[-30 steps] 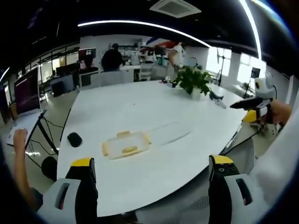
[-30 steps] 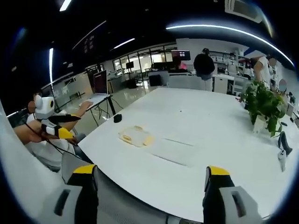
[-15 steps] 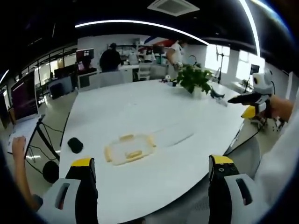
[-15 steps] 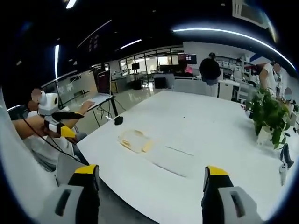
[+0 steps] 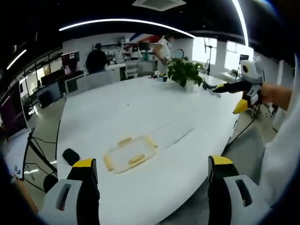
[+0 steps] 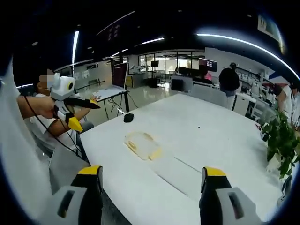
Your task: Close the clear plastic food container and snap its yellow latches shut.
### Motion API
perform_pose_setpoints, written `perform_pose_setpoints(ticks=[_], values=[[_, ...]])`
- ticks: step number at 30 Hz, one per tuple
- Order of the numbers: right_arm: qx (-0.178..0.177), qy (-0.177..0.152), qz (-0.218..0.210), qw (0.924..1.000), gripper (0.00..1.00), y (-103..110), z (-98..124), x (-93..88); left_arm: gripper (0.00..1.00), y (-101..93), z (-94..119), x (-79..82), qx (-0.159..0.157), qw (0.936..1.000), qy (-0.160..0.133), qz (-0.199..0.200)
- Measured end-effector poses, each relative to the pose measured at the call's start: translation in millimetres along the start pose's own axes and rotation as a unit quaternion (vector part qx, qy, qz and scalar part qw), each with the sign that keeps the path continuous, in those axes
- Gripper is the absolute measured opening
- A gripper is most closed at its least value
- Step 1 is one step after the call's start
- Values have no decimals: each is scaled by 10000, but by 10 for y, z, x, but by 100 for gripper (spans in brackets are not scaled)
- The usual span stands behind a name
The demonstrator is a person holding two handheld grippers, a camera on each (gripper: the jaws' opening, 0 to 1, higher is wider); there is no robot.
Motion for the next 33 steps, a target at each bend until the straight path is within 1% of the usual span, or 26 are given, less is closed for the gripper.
perform_pose_setpoints(ticks=[1, 2, 4, 6, 8, 9, 11, 13, 14, 16, 18, 19, 21, 24, 25, 26, 28, 29, 30, 32, 33], values=[[11, 12, 36, 10000, 88, 3, -34, 6, 95, 11, -20, -3, -91, 10000, -15, -2], [38, 28, 70, 10000, 88, 6, -81, 15, 95, 18, -43, 15, -207, 9997, -72, 100], [110, 38, 132, 9998, 88, 20, -138, 36, 94, 72, -73, 36, -200, 9996, -159, 78], [129, 72, 248, 9996, 87, 20, -212, 63, 94, 106, -131, 31, -336, 9993, -159, -37], [177, 191, 312, 9992, 85, 17, -284, 67, 94, 137, -170, 30, -429, 9988, -190, -101], [204, 266, 345, 9988, 83, 9, -327, 70, 93, 160, -190, 51, -518, 9982, -279, -96], [269, 273, 383, 9985, 82, 3, -390, 113, 93, 187, -214, 89, -559, 9976, -347, -232], [323, 276, 450, 9981, 82, 4, -434, 153, 93, 204, -251, 96, -644, 9967, -349, -355], [371, 255, 558, 9974, 81, 7, -469, 184, 92, 223, -276, 98, -679, 9961, -366, -436], [426, 301, 694, 9962, 80, 6, -536, 210, 92, 243, -313, 81, -763, 9948, -346, -584], [474, 299, 774, 9954, 81, 9, -616, 244, 91, 242, -354, 48, -962, 9930, -276, -623], [501, 284, 788, 9952, 80, 15, -632, 251, 91, 262, -375, 34, -1001, 9927, -257, -628], [602, 336, 838, 9941, 79, 37, -720, 252, 90, 288, -408, 41, -1145, 9910, -312, -623], [662, 452, 1003, 9917, 77, 46, -859, 243, 88, 376, -472, -14, -1197, 9868, -183, -1079], [696, 464, 1020, 9913, 77, 56, -891, 247, 88, 383, -488, -34, -1236, 9864, -138, -1073], [754, 473, 1072, 9902, 76, 71, -933, 254, 88, 407, -512, -44, -1290, 9849, -170, -1141], [734, 514, 1177, 9890, 75, 58, -996, 263, 85, 452, -543, -86, -1351, 9818, -148, -1329], [752, 548, 1223, 9881, 75, 57, -1041, 269, 84, 477, -563, -98, -1365, 9801, -195, -1426], [781, 559, 1246, 9875, 75, 55, -1076, 277, 84, 499, -580, -114, -1376, 9799, -232, -1426], [742, 607, 1380, 9858, 76, 27, -1157, 287, 84, 565, -638, -164, -1391, 9801, -211, -1399], [795, 648, 1495, 9834, 75, 29, -1202, 287, 83, 592, -669, -193, -1425, 9785, -197, -1481]])
Point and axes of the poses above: the point that each gripper's makers call its tool centre point, and the gripper's own axes: z roughly backward along the fingers, y roughly to its left, x roughly out of its top, the point moved 2 cm from there along z, roughly backward along the fingers, and after that the axes turned 14 degrees about -z, right-handed, at the moved point
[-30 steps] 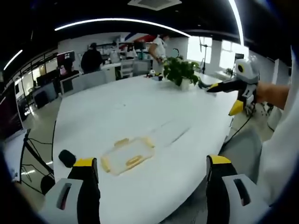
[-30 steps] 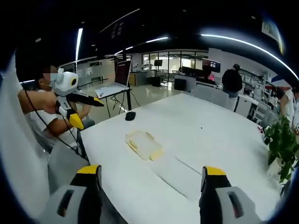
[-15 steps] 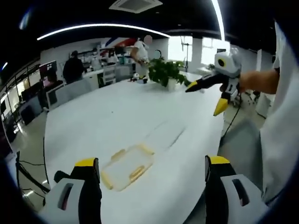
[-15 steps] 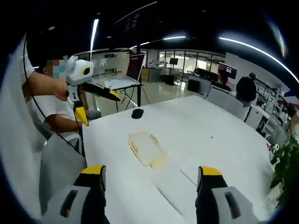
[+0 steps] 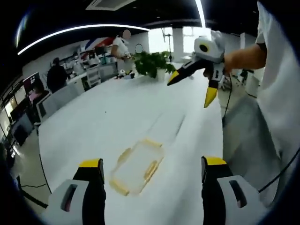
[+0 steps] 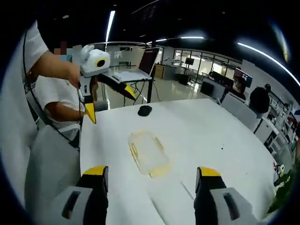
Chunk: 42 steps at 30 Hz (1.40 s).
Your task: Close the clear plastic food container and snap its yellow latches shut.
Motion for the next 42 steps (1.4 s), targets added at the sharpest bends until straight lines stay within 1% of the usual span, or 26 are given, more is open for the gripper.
perform_pose_setpoints(ticks=[3, 6, 7, 8, 10, 11, 13, 15, 19, 23, 25, 29, 32, 35, 37, 38, 40, 41, 42], values=[[83, 61, 97, 9999, 72, -27, -106, 5, 78, 60, -53, -135, -142, 9994, 212, -217], [162, 195, 89, 9996, 70, -49, -214, -18, 78, 120, -100, -219, -255, 9991, 229, -231], [171, 249, 96, 9995, 69, -59, -246, -31, 76, 159, -122, -286, -300, 9984, 350, -328], [181, 282, 129, 9994, 69, -64, -274, -39, 75, 190, -135, -317, -283, 9980, 395, -412], [199, 390, 203, 9988, 68, -77, -345, -61, 76, 237, -173, -359, -317, 9980, 401, -359], [237, 422, 198, 9986, 69, -84, -392, -67, 77, 258, -189, -365, -340, 9983, 354, -322], [279, 499, 224, 9981, 67, -104, -454, -94, 75, 269, -219, -376, -427, 9982, 296, -305], [274, 570, 284, 9976, 65, -137, -520, -125, 76, 287, -261, -418, -489, 9976, 339, -366], [312, 695, 252, 9968, 64, -203, -638, -189, 74, 327, -327, -528, -652, 9960, 439, -420], [365, 773, 266, 9960, 62, -253, -737, -232, 72, 342, -363, -661, -896, 9919, 629, -642], [394, 818, 287, 9955, 61, -274, -778, -259, 71, 348, -383, -695, -968, 9912, 657, -620], [483, 943, 355, 9937, 60, -299, -873, -309, 70, 377, -416, -783, -1123, 9880, 745, -757], [536, 1063, 536, 9914, 57, -315, -942, -357, 67, 421, -441, -860, -1201, 9854, 829, -871], [589, 1184, 607, 9894, 58, -315, -1021, -413, 64, 457, -479, -941, -1291, 9831, 915, -919], [621, 1380, 701, 9860, 61, -321, -1071, -484, 61, 465, -507, -1003, -1391, 9800, 991, -1021], [645, 1425, 828, 9842, 60, -324, -1099, -501, 60, 471, -528, -1032, -1433, 9790, 1009, -1043], [672, 1443, 840, 9837, 57, -322, -1131, -496, 59, 488, -564, -1078, -1482, 9779, 1028, -1053], [695, 1437, 847, 9835, 57, -326, -1157, -483, 58, 492, -574, -1104, -1514, 9765, 1065, -1106], [708, 1449, 856, 9832, 55, -328, -1174, -479, 57, 513, -588, -1156, -1529, 9733, 1166, -1251]])
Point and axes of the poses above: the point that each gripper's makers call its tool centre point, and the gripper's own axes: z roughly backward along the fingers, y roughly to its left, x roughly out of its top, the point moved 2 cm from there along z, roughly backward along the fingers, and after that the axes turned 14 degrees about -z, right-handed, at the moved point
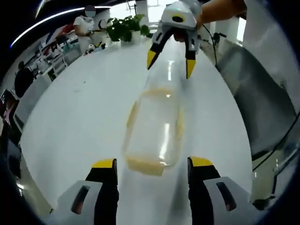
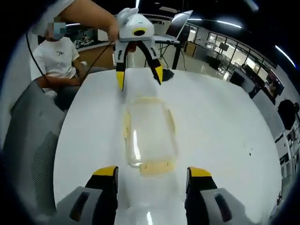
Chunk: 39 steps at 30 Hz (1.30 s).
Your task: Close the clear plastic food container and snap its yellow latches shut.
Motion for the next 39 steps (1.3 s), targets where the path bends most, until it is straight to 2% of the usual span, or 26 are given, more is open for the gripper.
perform_pose_setpoints(ticks=[2, 5, 13, 18, 21, 24, 27, 32, 34, 39], values=[[44, 101, 62, 9999, 52, -15, -43, -7, 56, -14, -46, -79, -78, 9999, 110, -87], [21, 209, 107, 9997, 53, -57, -109, -23, 54, -30, -104, -139, -172, 9993, 205, -248], [162, 427, 100, 9989, 53, -55, -245, -97, 52, -19, -197, -173, -338, 9985, 235, -361], [132, 648, 382, 9971, 46, -87, -332, -134, 51, 17, -256, -159, -441, 9975, 236, -490], [162, 769, 367, 9962, 47, -100, -387, -155, 51, 42, -278, -231, -477, 9966, 347, -567], [141, 863, 448, 9952, 44, -125, -426, -185, 49, 35, -294, -249, -584, 9965, 324, -508], [180, 956, 469, 9942, 42, -131, -447, -218, 44, -1, -319, -276, -732, 9946, 371, -635], [235, 943, 543, 9938, 38, -116, -479, -178, 38, 22, -346, -252, -763, 9952, 290, -530], [267, 969, 561, 9934, 38, -121, -491, -169, 39, 14, -355, -241, -798, 9946, 267, -611], [348, 946, 546, 9934, 37, -126, -494, -182, 39, 13, -369, -237, -768, 9951, 342, -528]])
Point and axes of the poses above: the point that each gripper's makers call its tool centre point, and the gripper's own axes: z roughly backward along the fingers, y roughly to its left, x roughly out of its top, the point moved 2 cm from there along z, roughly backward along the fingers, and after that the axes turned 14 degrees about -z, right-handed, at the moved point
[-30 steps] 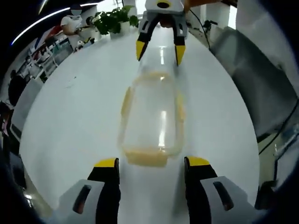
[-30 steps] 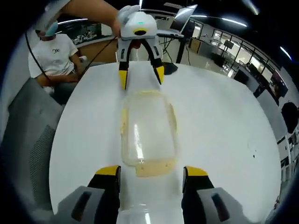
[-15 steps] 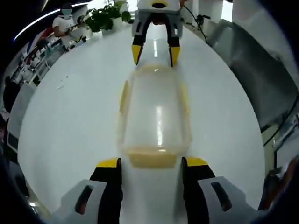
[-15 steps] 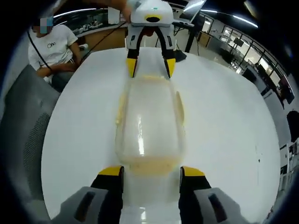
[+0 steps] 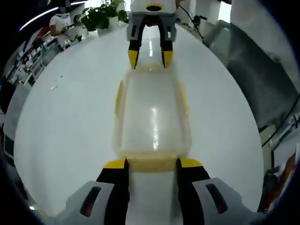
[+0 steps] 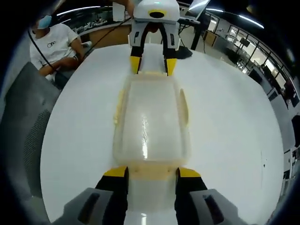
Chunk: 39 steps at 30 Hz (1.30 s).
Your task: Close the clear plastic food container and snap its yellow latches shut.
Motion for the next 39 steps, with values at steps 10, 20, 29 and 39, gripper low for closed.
perform_pose_setpoints(ticks=[10, 20, 29, 39], values=[[6, 30, 49, 10000, 37, -6, 1, 0, 38, -13, 0, 1, -74, 9996, 271, -4], [-17, -265, 207, 9994, 36, 80, 236, 124, 37, -85, 261, 116, 15, 9996, 271, 102], [-50, -457, 311, 9985, 36, 124, 620, 95, 37, -89, 472, 466, 111, 9996, 206, 136], [-58, -530, 286, 9982, 36, 112, 1070, -112, 37, 18, 566, 932, 132, 9998, 128, 65]])
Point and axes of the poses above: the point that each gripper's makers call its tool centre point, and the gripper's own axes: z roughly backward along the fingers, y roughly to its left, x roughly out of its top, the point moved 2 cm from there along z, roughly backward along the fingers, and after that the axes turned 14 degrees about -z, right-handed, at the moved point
